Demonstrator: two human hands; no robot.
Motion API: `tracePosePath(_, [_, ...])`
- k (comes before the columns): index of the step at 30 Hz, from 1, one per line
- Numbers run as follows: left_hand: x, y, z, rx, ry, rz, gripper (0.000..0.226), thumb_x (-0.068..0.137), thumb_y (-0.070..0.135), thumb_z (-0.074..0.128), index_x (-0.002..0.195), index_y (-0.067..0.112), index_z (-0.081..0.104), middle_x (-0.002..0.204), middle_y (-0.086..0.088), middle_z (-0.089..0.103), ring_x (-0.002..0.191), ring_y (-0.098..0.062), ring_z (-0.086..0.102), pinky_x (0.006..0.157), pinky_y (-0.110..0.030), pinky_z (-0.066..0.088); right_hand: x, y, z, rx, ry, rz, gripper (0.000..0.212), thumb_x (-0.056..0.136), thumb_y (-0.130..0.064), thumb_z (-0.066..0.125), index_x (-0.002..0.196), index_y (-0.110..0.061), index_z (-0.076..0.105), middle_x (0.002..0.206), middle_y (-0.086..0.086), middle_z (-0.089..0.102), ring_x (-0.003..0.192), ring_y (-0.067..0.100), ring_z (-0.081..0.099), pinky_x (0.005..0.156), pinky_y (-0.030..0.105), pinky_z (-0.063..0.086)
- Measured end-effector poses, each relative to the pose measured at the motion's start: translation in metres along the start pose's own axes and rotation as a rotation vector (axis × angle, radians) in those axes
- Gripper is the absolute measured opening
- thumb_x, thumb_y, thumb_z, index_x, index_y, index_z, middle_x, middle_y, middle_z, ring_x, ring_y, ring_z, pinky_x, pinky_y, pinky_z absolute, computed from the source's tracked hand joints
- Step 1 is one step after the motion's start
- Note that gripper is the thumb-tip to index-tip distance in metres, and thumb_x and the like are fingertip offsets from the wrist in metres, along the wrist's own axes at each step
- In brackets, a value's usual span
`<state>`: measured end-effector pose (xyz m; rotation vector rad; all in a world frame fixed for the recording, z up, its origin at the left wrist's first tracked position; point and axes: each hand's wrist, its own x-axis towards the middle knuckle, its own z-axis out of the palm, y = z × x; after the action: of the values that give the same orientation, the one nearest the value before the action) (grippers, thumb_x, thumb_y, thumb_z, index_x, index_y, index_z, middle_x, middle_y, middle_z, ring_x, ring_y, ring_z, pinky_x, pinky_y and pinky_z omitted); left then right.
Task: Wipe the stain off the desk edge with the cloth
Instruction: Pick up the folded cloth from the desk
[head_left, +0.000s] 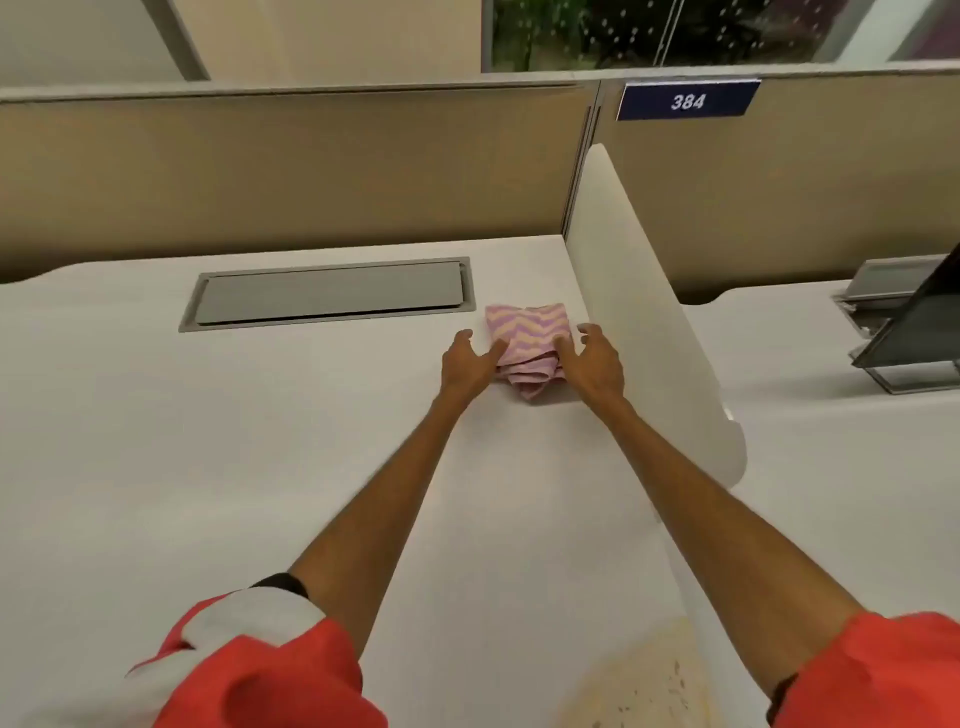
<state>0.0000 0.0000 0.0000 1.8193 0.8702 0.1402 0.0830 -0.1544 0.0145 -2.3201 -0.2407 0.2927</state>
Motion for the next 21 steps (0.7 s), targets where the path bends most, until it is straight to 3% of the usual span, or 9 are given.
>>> tracePosePath(5, [0.014,0.009,0.017,-0.331,-0.159,-0.187,0.087,0.090,0.042,0.068,0.154,0.008,0.020,0.152,-0.015,0.042,0.132,-0.033,0.051,0.102,-0.047,0.050,0.017,0.003,0.007,0.086,-0.136,0.213,0.076,0.092,-0.051,0.057,0.150,-0.009,0.032,0.150,0.016,0.044,0.136,0.034,0.044,0.109,0.041,0.037])
tracePosePath(7, [0.015,0.010,0.022,-0.391,-0.161,-0.194,0.082,0.090,0.036,0.069,0.153,0.010,0.024,0.149,-0.014,0.047,0.127,-0.033,0.055,0.096,-0.045,0.054,0.022,0.004,0.008,0.072,-0.136,0.217,0.070,0.091,-0.049,0.059,0.145,-0.008,0.042,0.146,0.015,0.050,0.132,0.034,0.049,0.108,0.041,0.040])
tracePosePath(10, [0.018,0.011,0.024,-0.398,-0.144,-0.202,0.079,0.090,0.027,0.069,0.153,0.011,0.024,0.146,-0.015,0.048,0.125,-0.033,0.056,0.099,-0.049,0.052,0.024,0.005,0.009,0.147,-0.125,0.195,0.048,0.088,-0.041,0.063,0.121,-0.007,0.065,0.121,0.015,0.068,0.109,0.033,0.064,0.098,0.045,0.051])
tracePosePath(12, [0.017,0.012,0.024,-0.410,-0.140,-0.241,0.079,0.089,0.020,0.070,0.152,0.009,0.024,0.144,-0.015,0.049,0.125,-0.034,0.056,0.097,-0.046,0.054,0.021,0.005,0.009,0.178,-0.108,0.186,0.038,0.087,-0.036,0.064,0.112,-0.007,0.069,0.110,0.012,0.072,0.100,0.031,0.066,0.094,0.044,0.053])
tracePosePath(14, [0.013,0.013,0.020,-0.433,-0.134,-0.241,0.069,0.086,0.014,0.072,0.144,0.001,0.037,0.131,-0.016,0.058,0.115,-0.033,0.061,0.077,-0.030,0.057,0.016,0.003,0.007,0.207,-0.087,0.181,0.036,0.087,-0.036,0.064,0.111,-0.010,0.070,0.107,0.009,0.071,0.099,0.029,0.065,0.093,0.042,0.053])
tracePosePath(16, [0.006,0.014,0.014,-0.448,-0.140,-0.199,0.049,0.084,0.009,0.073,0.127,-0.005,0.056,0.107,-0.012,0.065,0.088,-0.026,0.065,0.048,-0.015,0.048,0.007,0.003,0.005,0.244,-0.083,0.171,0.032,0.088,-0.037,0.062,0.106,-0.011,0.071,0.100,0.007,0.070,0.093,0.026,0.064,0.085,0.036,0.051])
tracePosePath(17, [0.000,0.014,0.011,-0.449,-0.147,-0.191,0.043,0.083,0.008,0.073,0.121,-0.007,0.061,0.098,-0.010,0.065,0.075,-0.021,0.063,0.041,-0.013,0.044,0.002,0.003,0.004,0.261,-0.079,0.166,0.031,0.088,-0.038,0.061,0.102,-0.012,0.072,0.096,0.005,0.070,0.089,0.025,0.063,0.080,0.034,0.049])
tracePosePath(21, [-0.031,0.012,-0.001,-0.444,-0.168,-0.180,0.036,0.081,0.014,0.076,0.112,-0.003,0.067,0.083,-0.003,0.068,0.065,-0.011,0.064,0.041,-0.013,0.046,-0.029,0.006,-0.005,0.287,-0.068,0.140,0.027,0.088,-0.040,0.061,0.092,-0.014,0.069,0.091,0.004,0.069,0.085,0.024,0.061,0.077,0.034,0.046])
